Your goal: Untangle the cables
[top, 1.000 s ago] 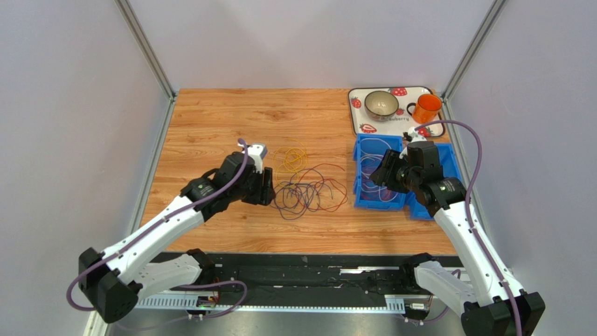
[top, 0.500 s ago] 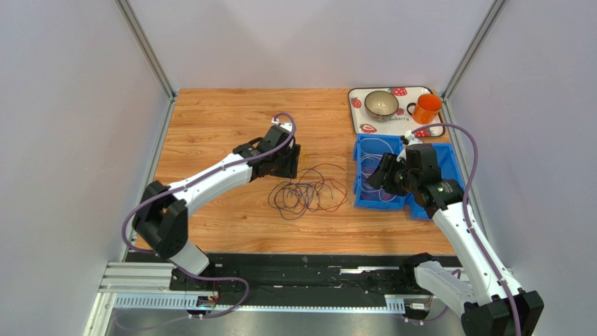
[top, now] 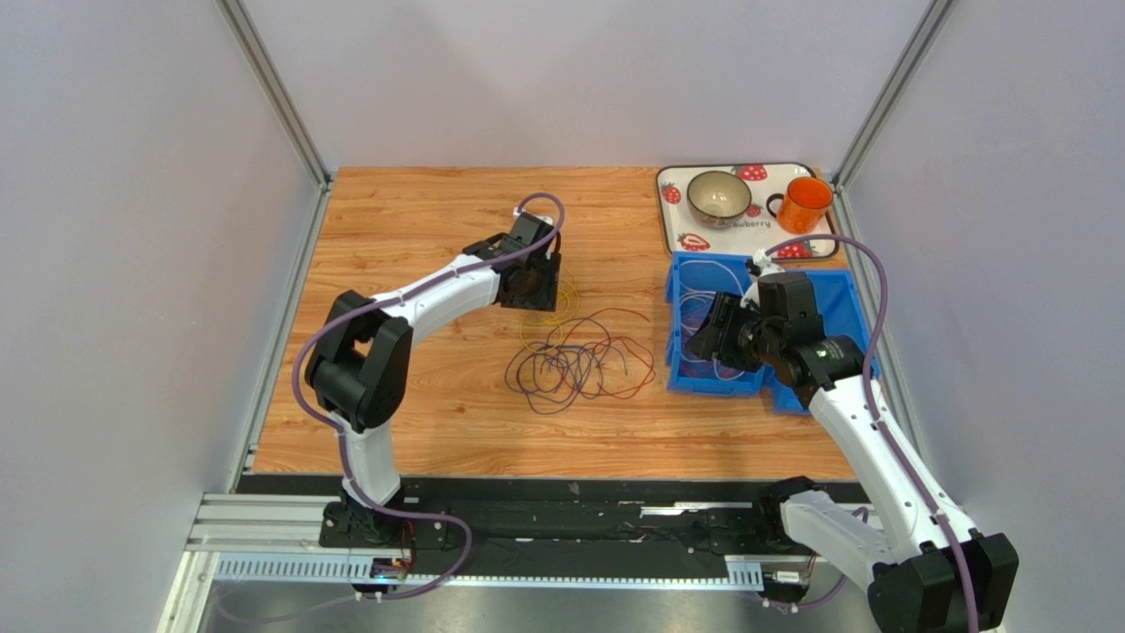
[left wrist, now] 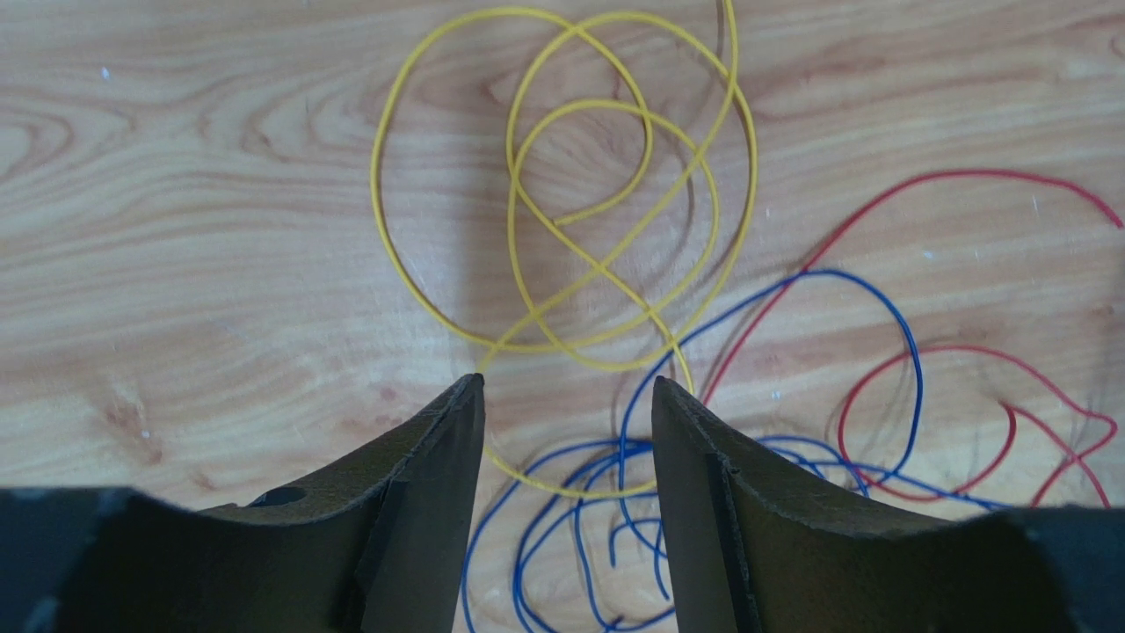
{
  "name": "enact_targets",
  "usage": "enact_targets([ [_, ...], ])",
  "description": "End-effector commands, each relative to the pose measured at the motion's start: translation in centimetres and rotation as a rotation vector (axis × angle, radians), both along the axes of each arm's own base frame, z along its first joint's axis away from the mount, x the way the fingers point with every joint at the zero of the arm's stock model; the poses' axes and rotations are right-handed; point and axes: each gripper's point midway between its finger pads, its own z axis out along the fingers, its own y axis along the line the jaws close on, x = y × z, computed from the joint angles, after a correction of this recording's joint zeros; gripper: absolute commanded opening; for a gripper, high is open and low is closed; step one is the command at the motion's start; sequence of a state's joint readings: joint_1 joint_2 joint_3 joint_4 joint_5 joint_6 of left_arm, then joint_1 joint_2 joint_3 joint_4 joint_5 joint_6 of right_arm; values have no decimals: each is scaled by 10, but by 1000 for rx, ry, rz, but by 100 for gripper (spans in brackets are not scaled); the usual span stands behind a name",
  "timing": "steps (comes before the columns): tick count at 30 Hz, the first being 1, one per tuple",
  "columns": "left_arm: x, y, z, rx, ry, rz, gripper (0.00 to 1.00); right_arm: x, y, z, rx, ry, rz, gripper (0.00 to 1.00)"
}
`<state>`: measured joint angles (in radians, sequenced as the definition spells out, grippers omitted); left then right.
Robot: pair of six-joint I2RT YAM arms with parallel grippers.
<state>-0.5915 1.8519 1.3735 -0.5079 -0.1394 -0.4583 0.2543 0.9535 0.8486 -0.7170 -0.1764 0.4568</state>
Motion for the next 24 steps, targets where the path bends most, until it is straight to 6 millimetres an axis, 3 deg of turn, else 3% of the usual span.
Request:
enact_targets([
  [1, 18, -6, 2, -1, -15, -20, 57, 9, 5, 5, 8, -42, 30, 53],
  [13, 18, 1, -14, 40, 14, -1, 49, 8, 6, 1, 4, -35, 43, 53],
  [24, 5, 25, -9, 59, -18, 5, 59, 8, 9, 0, 20, -29, 46, 53],
])
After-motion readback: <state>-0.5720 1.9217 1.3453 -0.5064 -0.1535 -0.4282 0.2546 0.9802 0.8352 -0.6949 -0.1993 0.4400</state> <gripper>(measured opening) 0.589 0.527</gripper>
